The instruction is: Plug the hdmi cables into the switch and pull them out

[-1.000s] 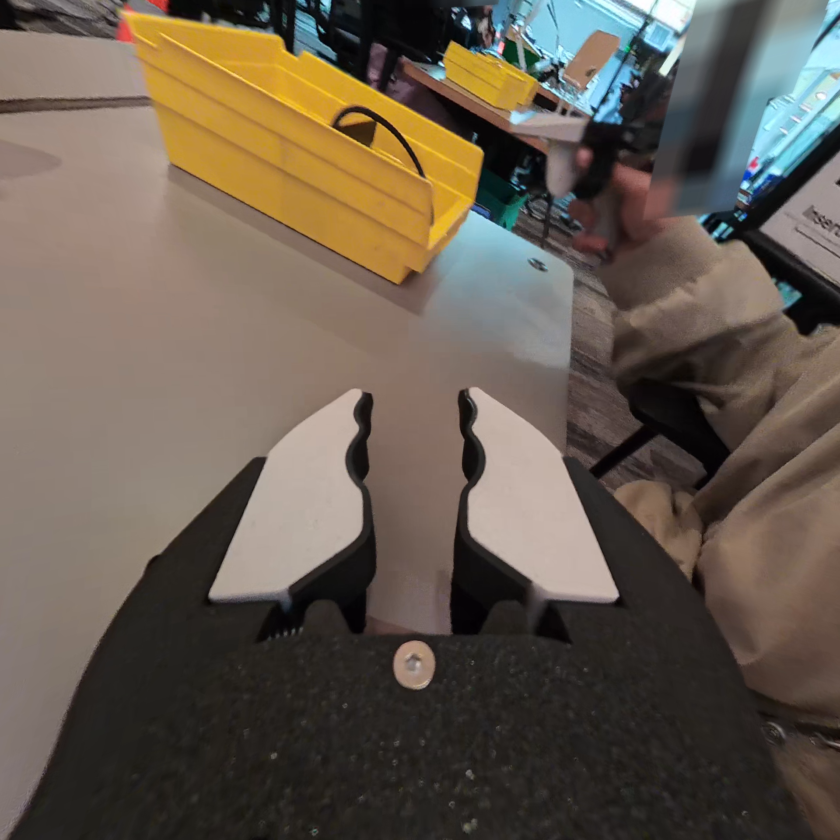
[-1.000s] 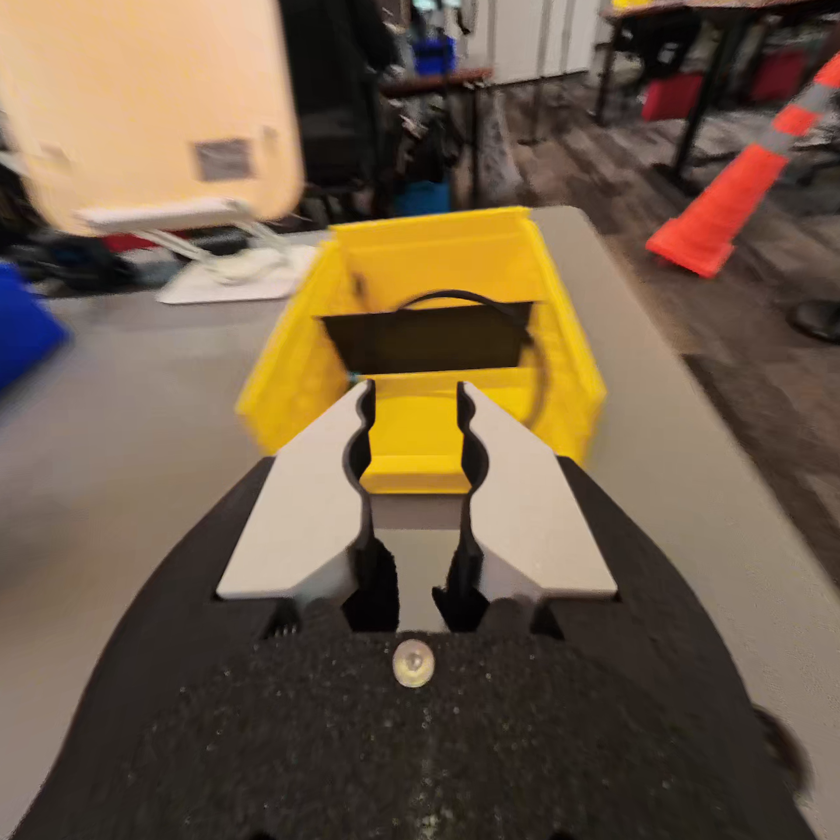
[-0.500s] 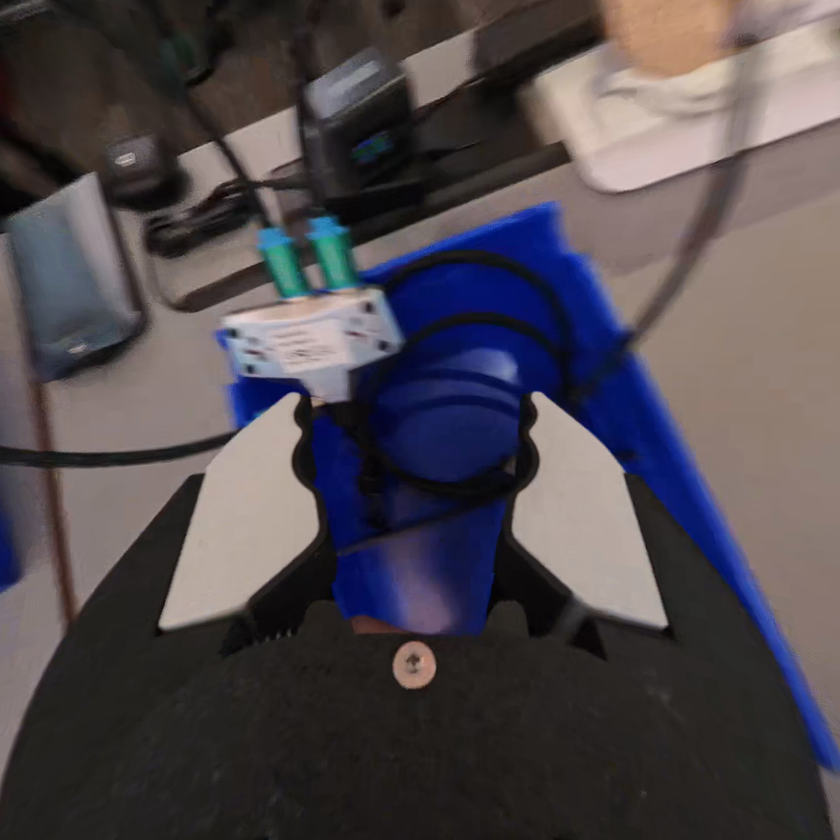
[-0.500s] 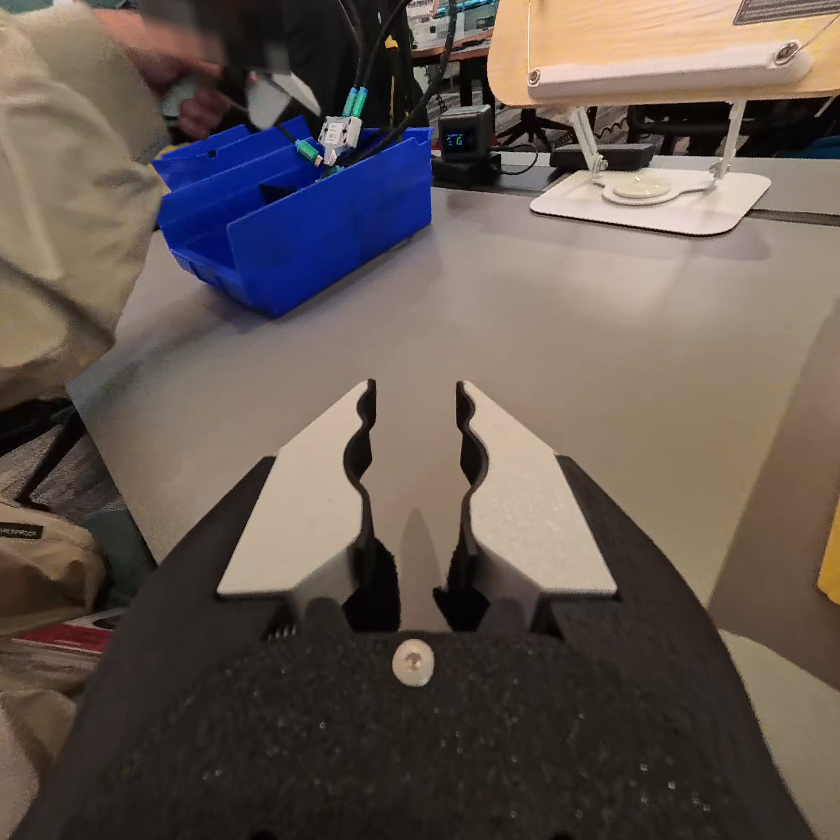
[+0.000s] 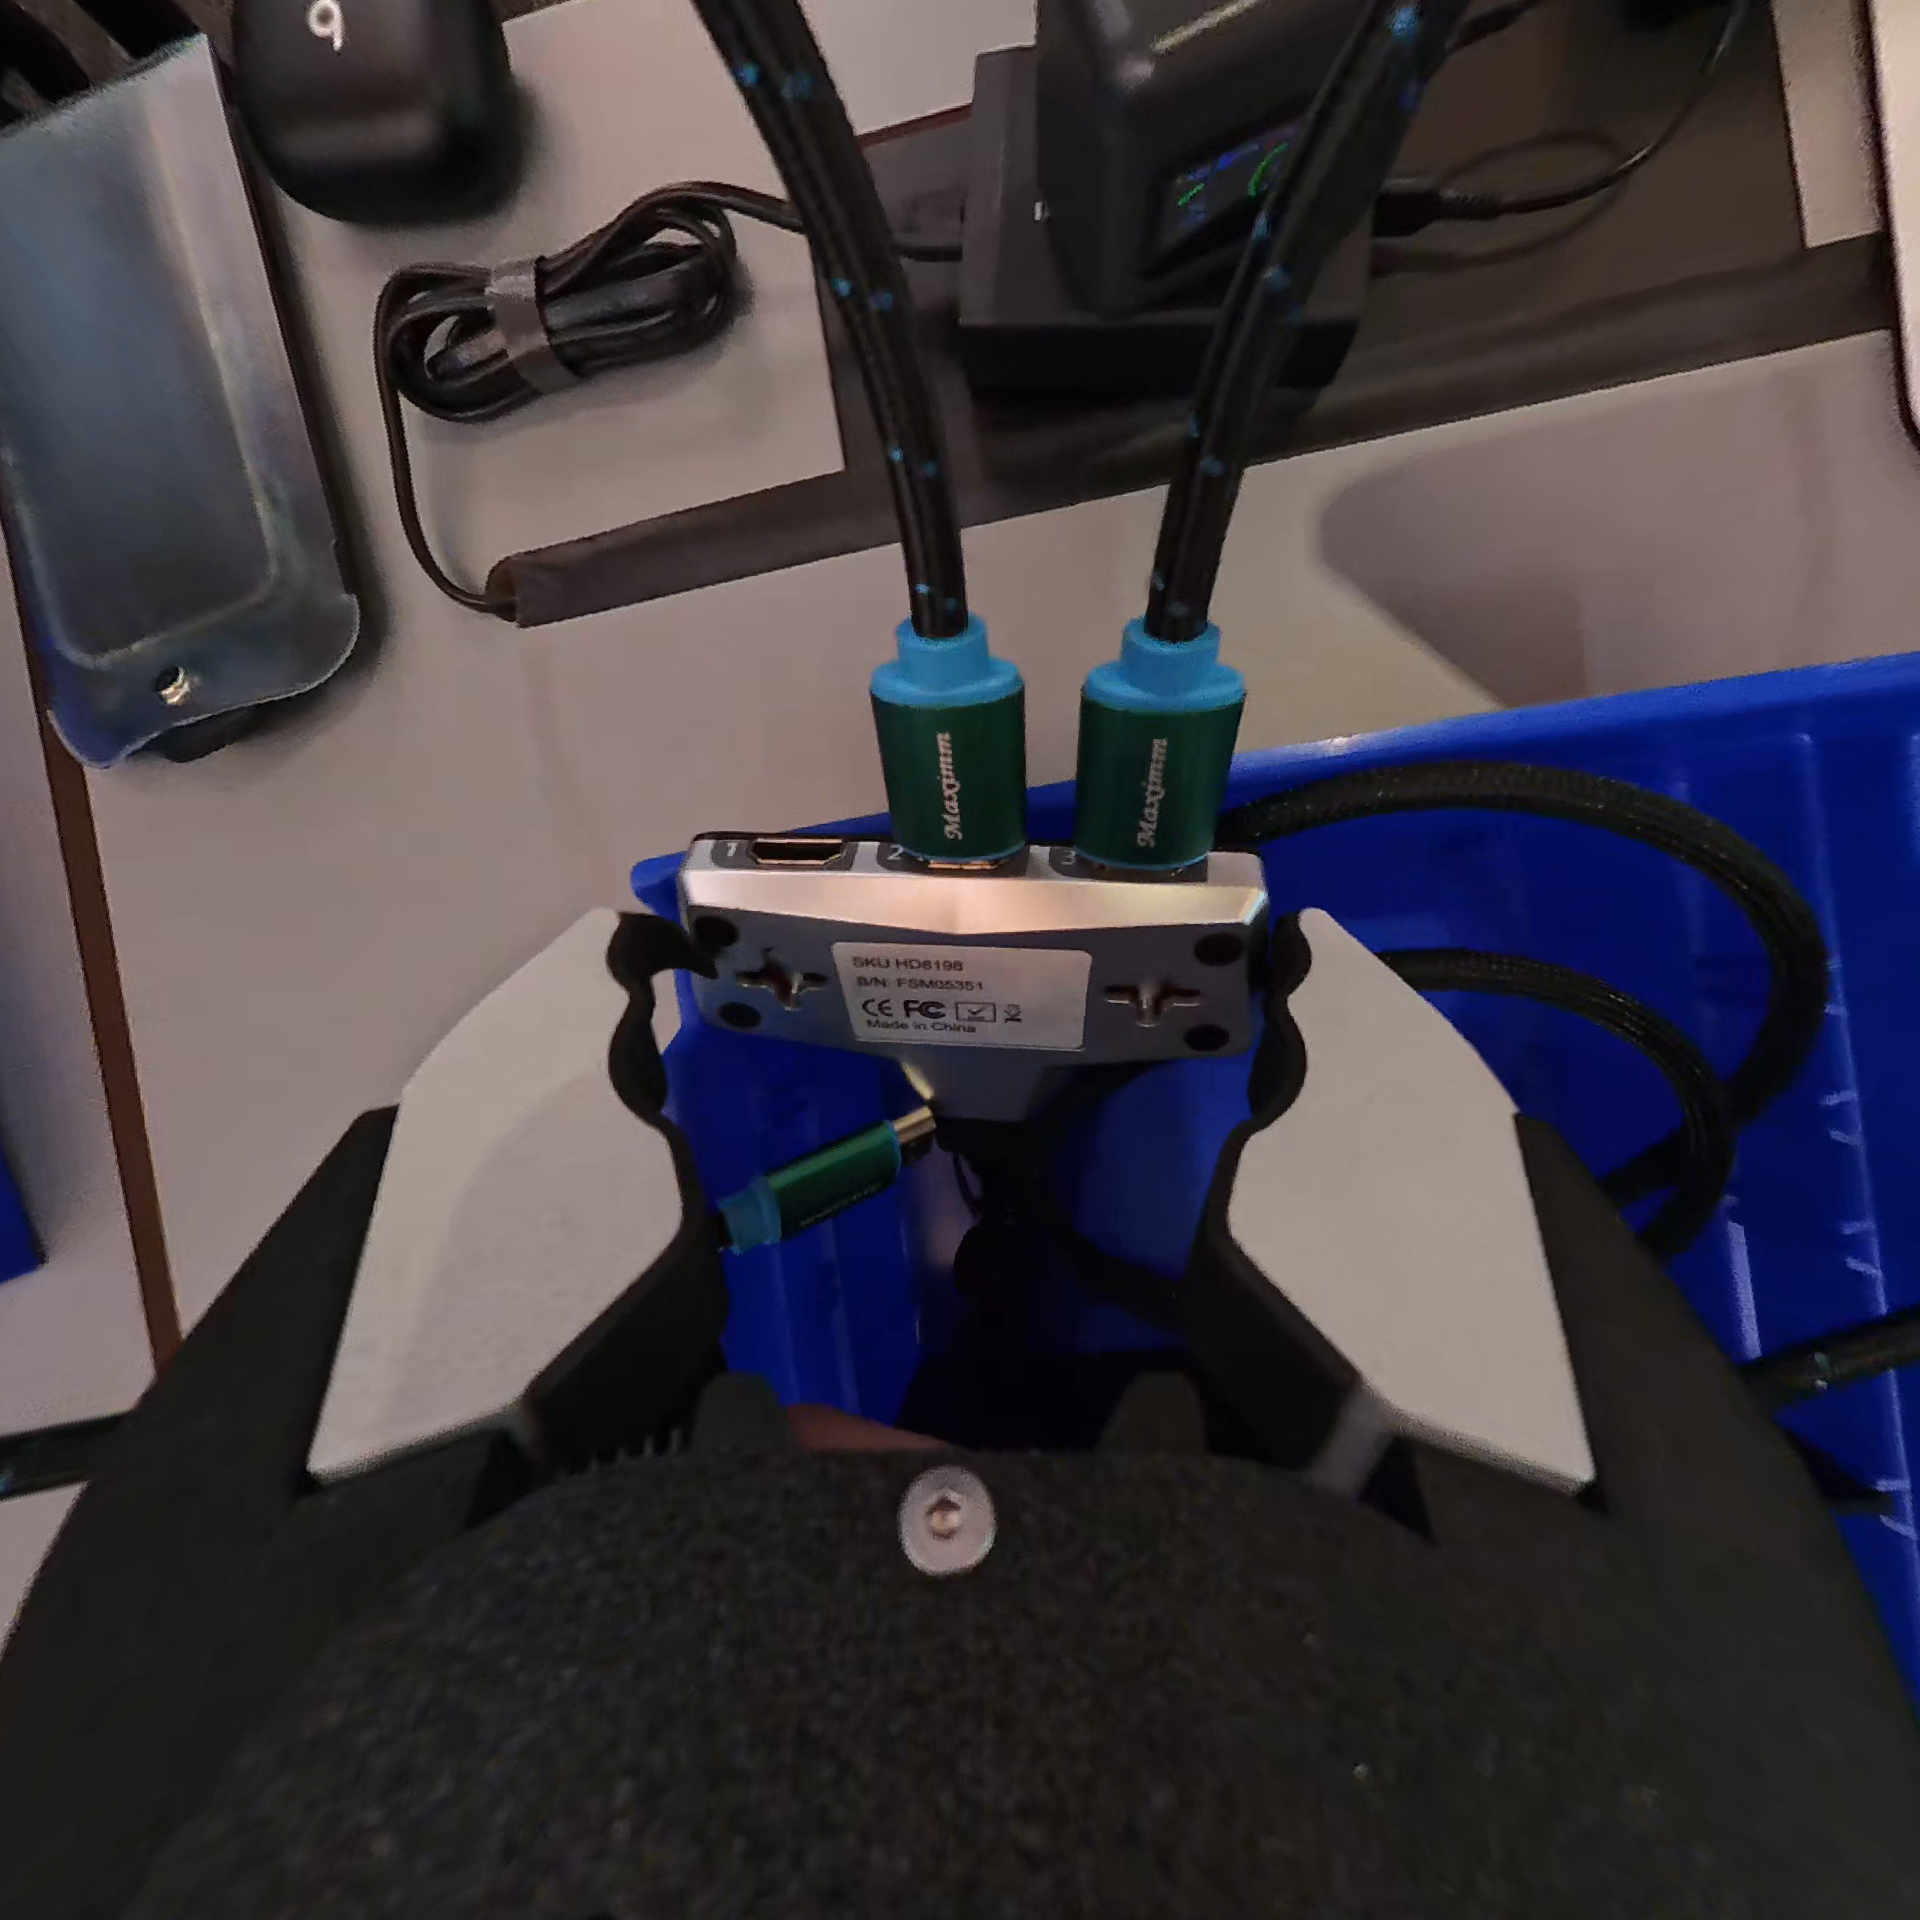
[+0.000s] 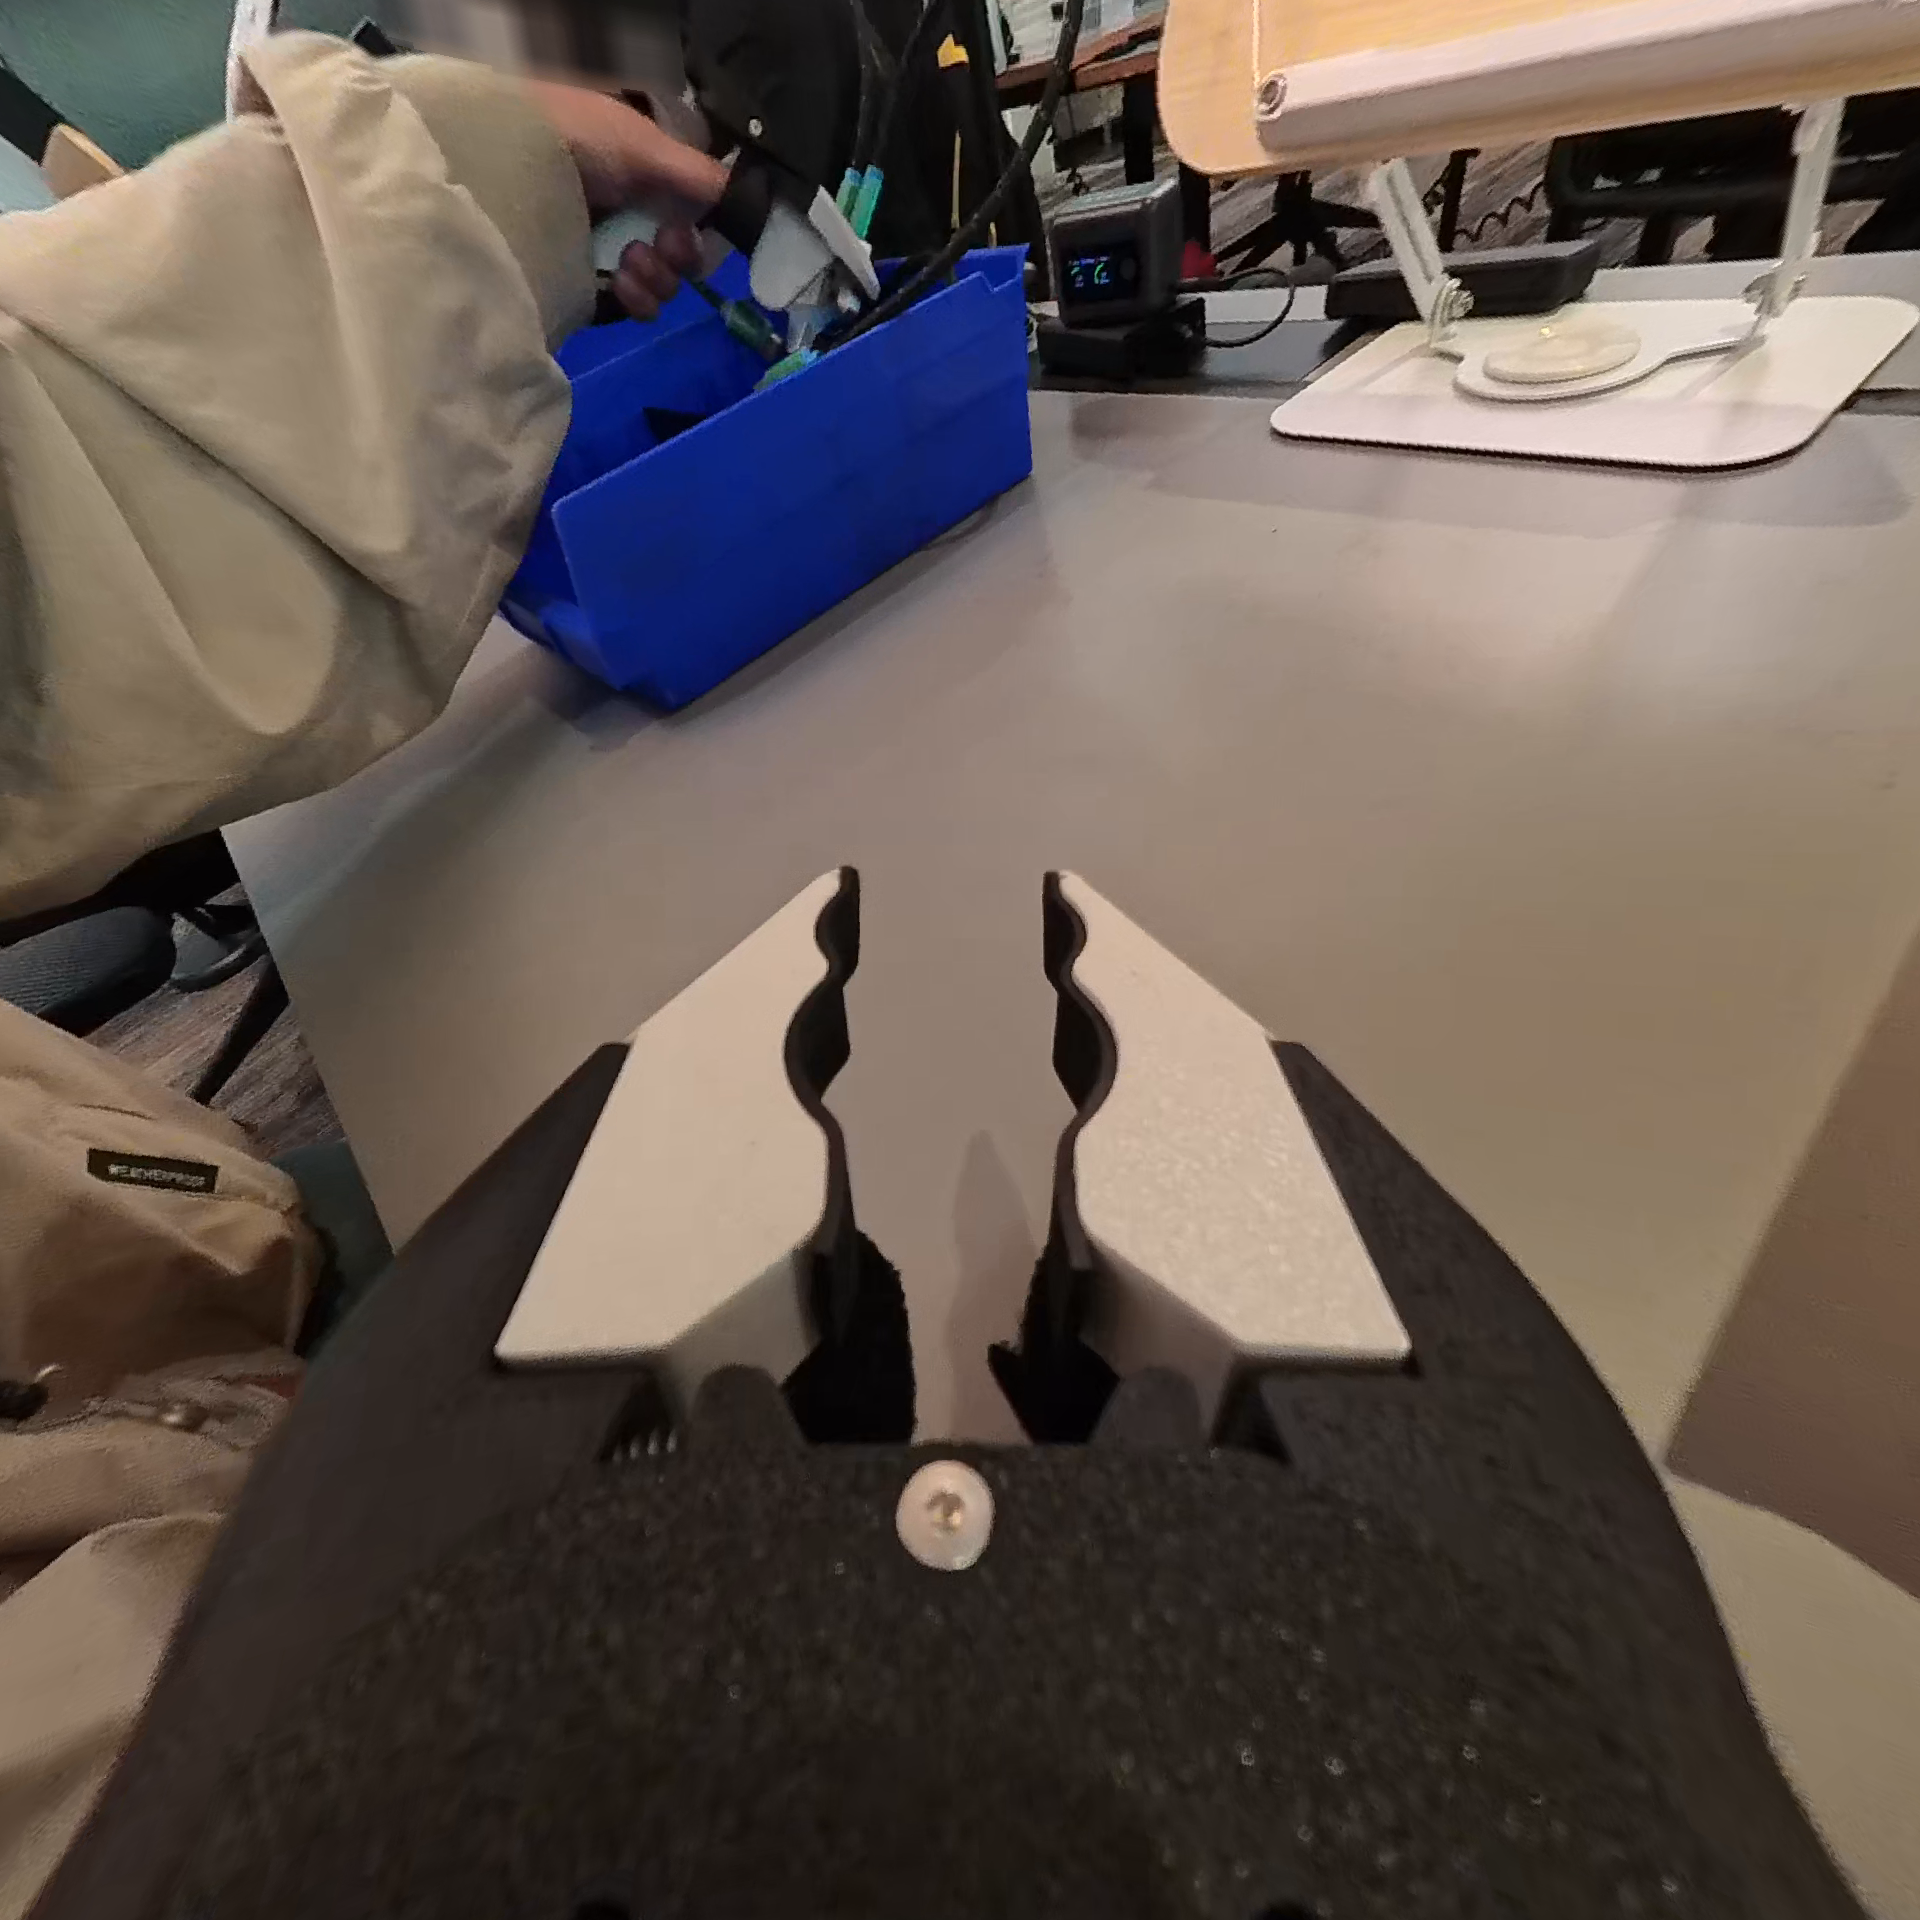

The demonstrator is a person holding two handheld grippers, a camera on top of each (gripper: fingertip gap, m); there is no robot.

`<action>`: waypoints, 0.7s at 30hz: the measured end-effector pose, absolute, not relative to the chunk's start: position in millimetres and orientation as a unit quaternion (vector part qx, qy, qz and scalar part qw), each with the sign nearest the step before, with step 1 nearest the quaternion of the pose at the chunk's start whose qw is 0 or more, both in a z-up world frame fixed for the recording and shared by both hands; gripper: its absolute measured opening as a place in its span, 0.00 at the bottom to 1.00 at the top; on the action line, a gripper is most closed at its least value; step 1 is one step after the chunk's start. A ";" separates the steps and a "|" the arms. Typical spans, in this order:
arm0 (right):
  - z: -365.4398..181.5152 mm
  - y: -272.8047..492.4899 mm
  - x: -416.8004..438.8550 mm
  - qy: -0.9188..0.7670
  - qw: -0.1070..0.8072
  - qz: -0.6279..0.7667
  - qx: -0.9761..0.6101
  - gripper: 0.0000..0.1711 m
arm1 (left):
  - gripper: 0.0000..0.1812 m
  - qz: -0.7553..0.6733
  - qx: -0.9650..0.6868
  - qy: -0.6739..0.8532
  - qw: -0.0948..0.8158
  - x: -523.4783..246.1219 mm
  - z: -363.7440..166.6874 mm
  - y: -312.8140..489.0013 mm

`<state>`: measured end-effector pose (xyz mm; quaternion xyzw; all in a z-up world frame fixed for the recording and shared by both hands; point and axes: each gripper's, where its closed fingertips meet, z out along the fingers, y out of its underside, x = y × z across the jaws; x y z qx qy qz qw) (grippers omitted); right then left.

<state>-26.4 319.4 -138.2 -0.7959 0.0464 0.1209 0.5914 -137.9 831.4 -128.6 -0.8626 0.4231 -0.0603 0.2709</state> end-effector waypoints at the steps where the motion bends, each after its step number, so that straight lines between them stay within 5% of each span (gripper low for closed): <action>1: -138.8 320.2 -28.3 0.043 0.590 0.123 -0.797 0.20 | 0.62 -0.050 -0.866 0.417 0.273 -140.2 -127.8 834.1; 13: -142.1 319.5 -33.1 0.036 0.582 0.124 -0.803 0.20 | 0.68 -0.047 -0.887 0.405 0.216 -138.5 -153.2 835.6; 21: -140.3 317.8 -32.1 0.041 0.585 0.126 -0.800 0.20 | 0.67 -0.071 -0.869 0.402 0.280 -137.8 -134.9 828.2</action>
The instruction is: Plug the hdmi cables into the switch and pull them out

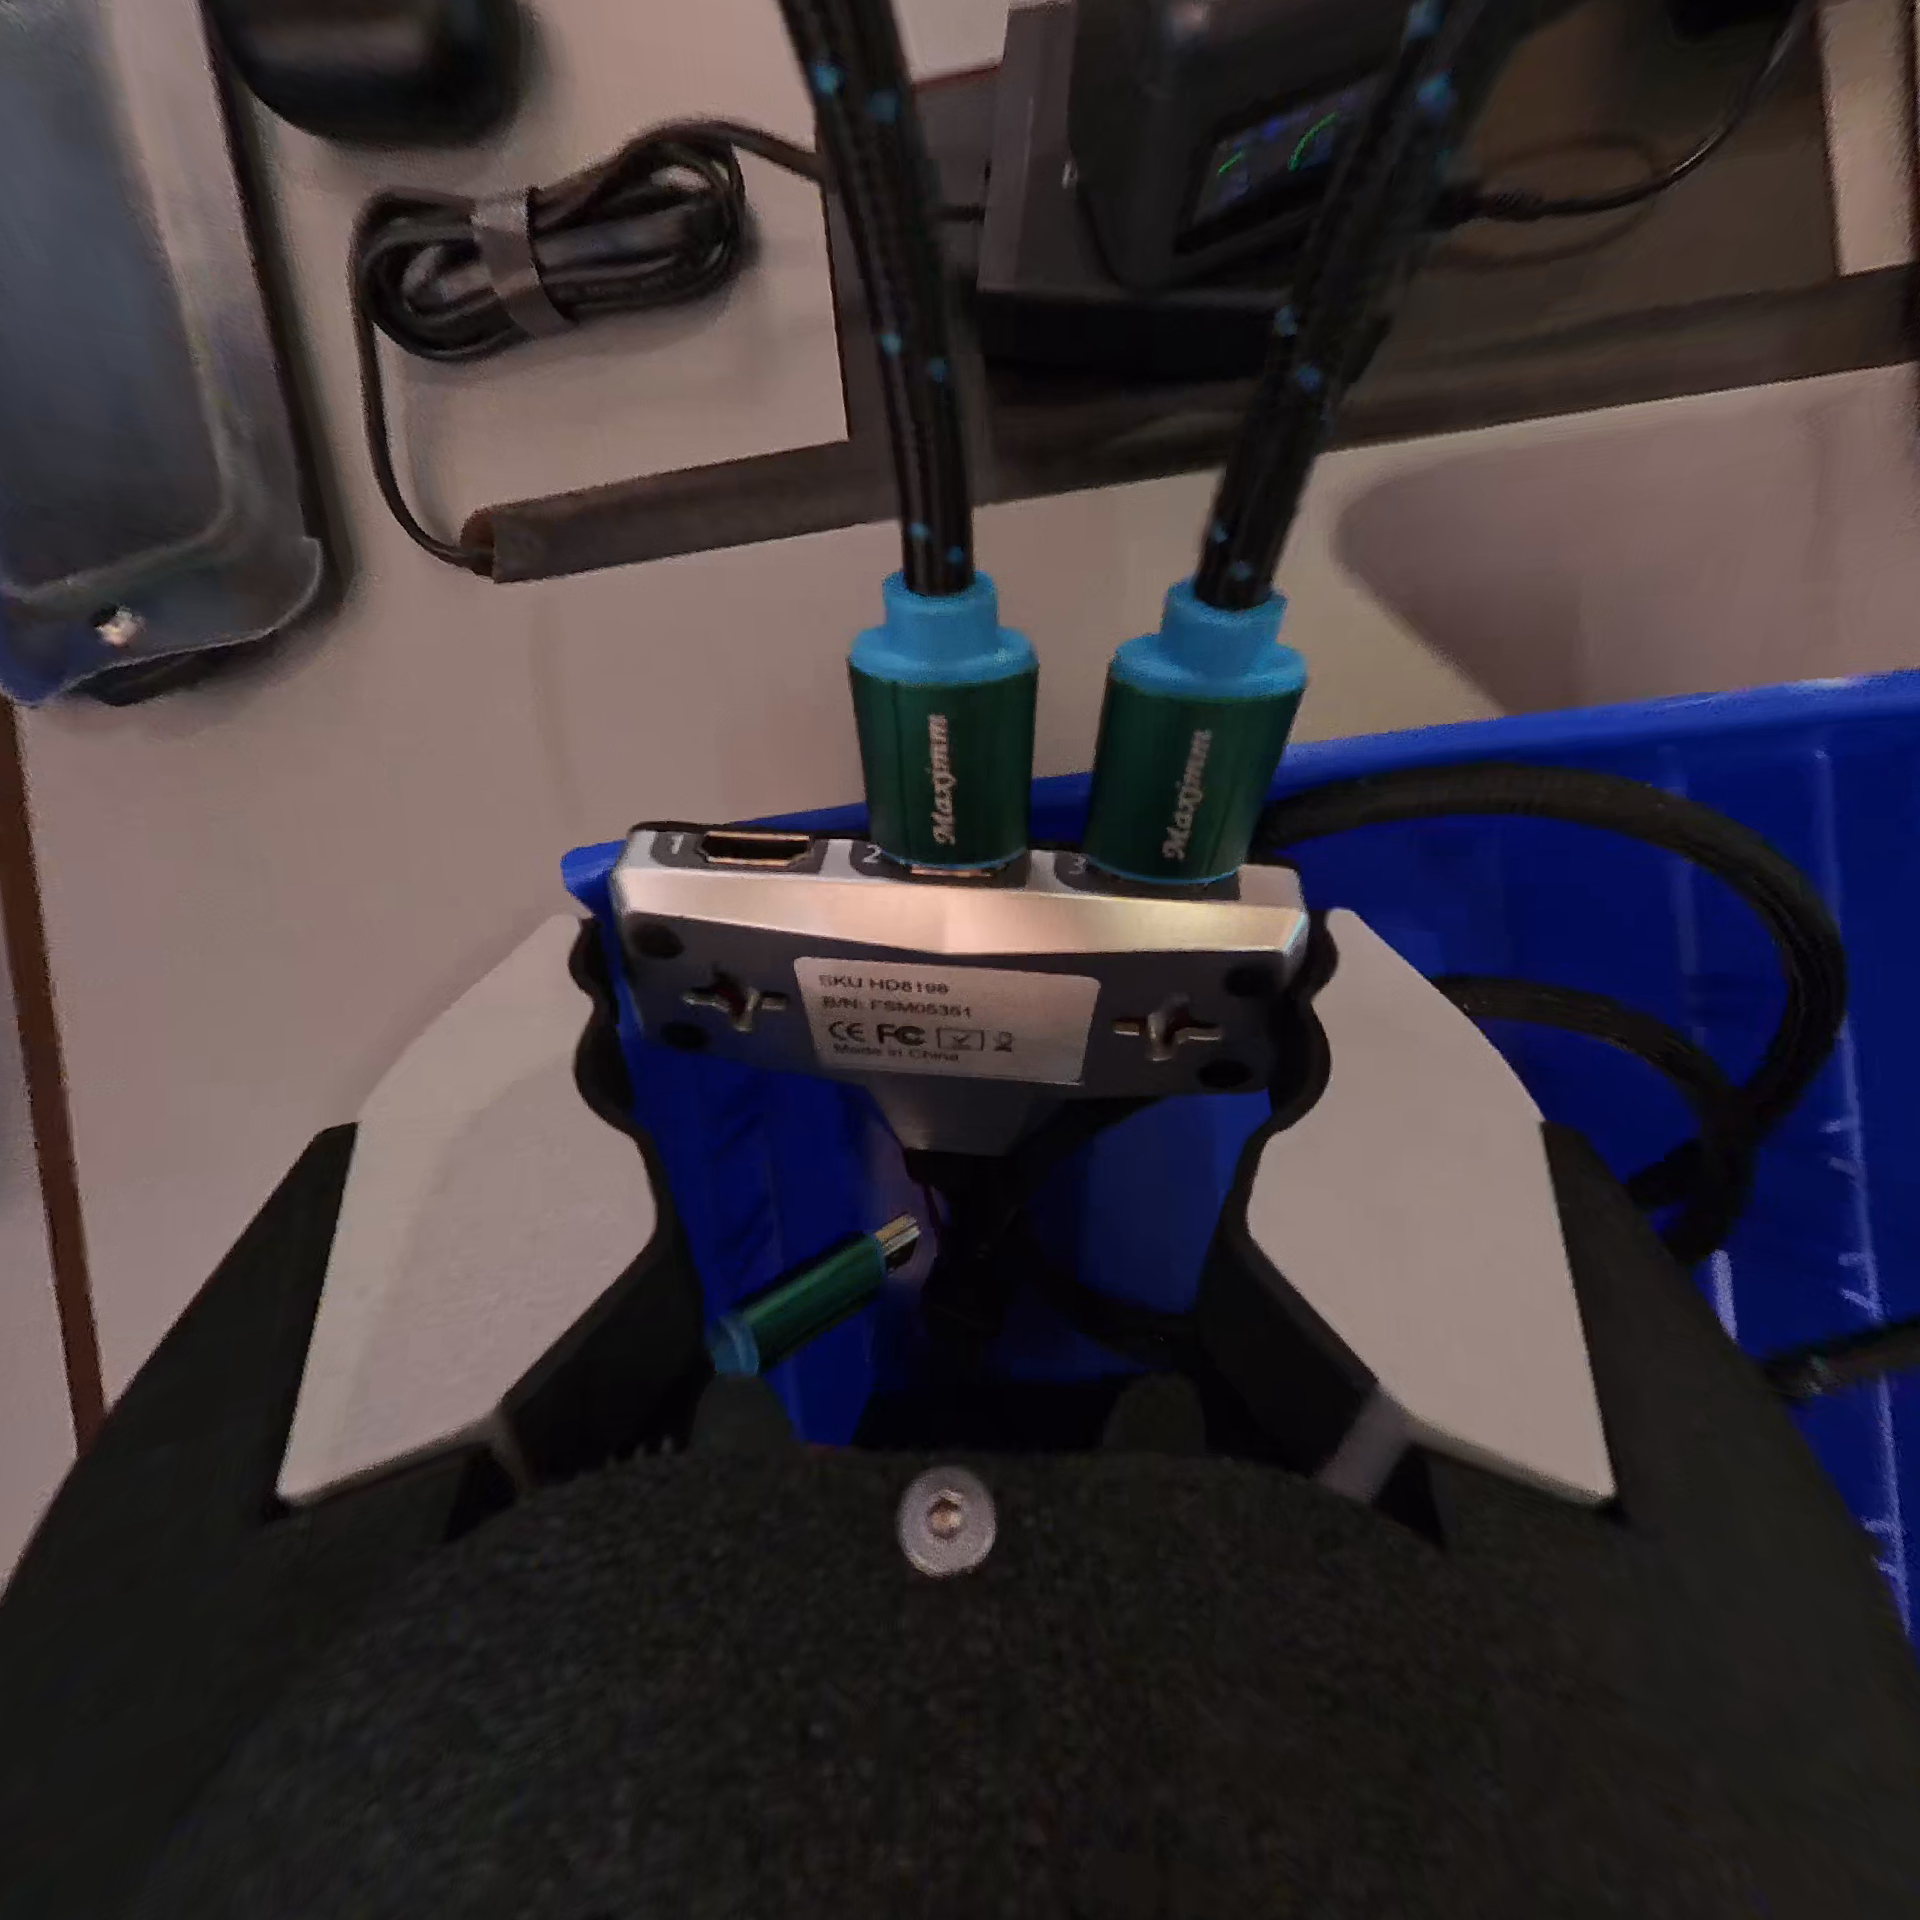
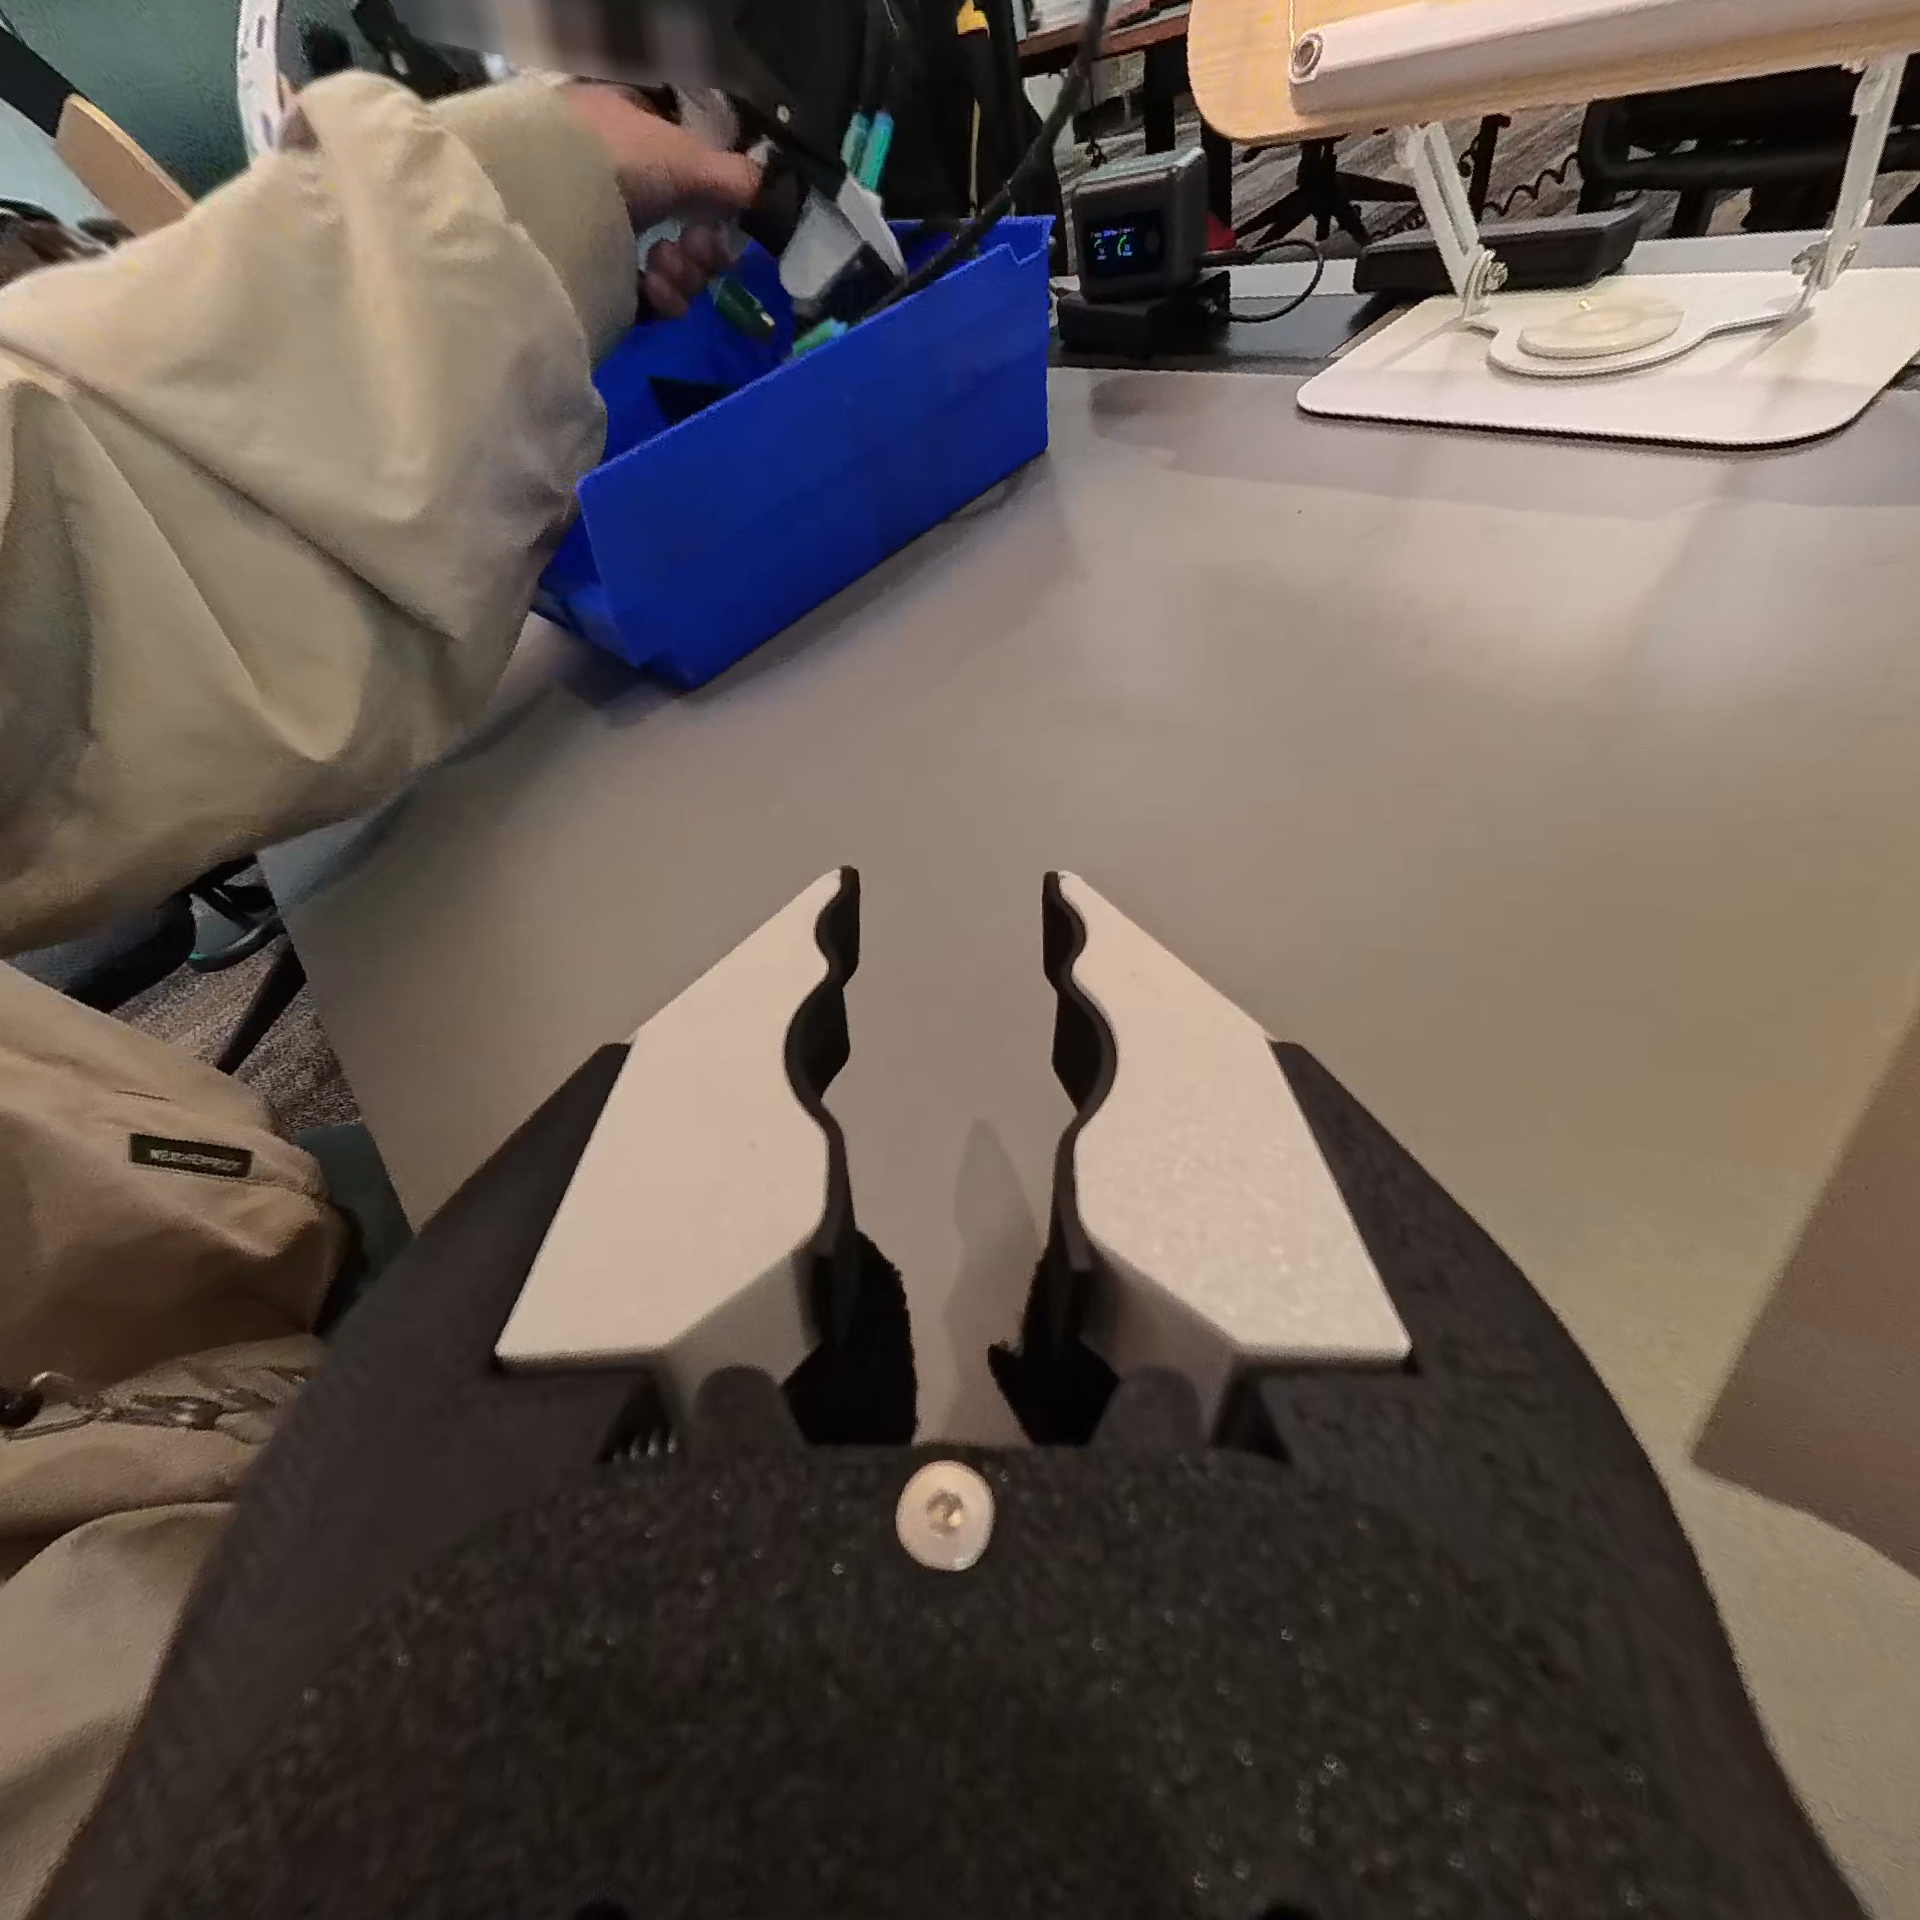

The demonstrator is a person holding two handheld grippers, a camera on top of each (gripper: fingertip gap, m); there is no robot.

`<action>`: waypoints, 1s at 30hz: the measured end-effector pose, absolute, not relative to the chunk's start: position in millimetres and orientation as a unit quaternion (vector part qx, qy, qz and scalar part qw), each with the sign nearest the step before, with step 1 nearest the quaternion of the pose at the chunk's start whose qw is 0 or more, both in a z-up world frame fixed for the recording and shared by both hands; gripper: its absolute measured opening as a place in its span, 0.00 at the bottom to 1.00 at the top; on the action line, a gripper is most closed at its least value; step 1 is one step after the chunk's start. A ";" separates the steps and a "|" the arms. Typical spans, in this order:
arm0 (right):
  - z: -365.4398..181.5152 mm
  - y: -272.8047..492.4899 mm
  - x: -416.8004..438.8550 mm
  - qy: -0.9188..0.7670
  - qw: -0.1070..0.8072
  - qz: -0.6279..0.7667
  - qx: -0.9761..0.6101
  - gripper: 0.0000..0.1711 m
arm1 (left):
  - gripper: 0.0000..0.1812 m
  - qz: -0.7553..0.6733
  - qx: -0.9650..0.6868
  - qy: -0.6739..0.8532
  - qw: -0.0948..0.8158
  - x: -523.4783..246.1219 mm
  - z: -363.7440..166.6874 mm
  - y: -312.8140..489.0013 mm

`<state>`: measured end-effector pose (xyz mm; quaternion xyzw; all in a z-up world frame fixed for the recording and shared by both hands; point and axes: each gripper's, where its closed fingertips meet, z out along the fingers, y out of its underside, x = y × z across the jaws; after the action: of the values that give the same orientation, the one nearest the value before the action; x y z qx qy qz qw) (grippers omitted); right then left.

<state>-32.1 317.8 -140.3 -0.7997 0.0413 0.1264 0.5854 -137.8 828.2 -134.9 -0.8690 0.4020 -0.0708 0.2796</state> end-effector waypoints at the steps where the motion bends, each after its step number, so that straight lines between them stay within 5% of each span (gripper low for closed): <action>1: -139.3 317.9 -32.1 0.042 0.587 0.128 -0.798 0.20 | 0.66 -0.073 -0.863 0.401 0.299 -138.6 -126.0 824.9; 14: -120.7 325.1 -44.6 0.021 0.608 0.126 -0.783 0.20 | 0.62 -0.094 -0.715 0.414 0.556 -134.9 62.6 753.6; 23: -29.0 340.6 -16.5 -0.027 0.681 0.037 -0.731 0.21 | 0.62 -0.197 -0.520 0.424 0.715 -78.5 246.0 629.3; 26: 10.3 336.5 1.3 -0.021 0.707 0.010 -0.706 0.19 | 0.62 -0.233 -0.479 0.443 0.721 -53.5 252.3 577.1; 30: 65.5 307.2 41.8 0.031 0.759 -0.026 -0.650 0.17 | 0.62 -0.253 -0.453 0.478 0.708 -23.2 189.4 518.4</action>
<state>41.8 307.2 65.5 -0.6495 0.0310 -0.0261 0.7592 -23.2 518.4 189.4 -0.4534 0.4783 -0.2530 0.7083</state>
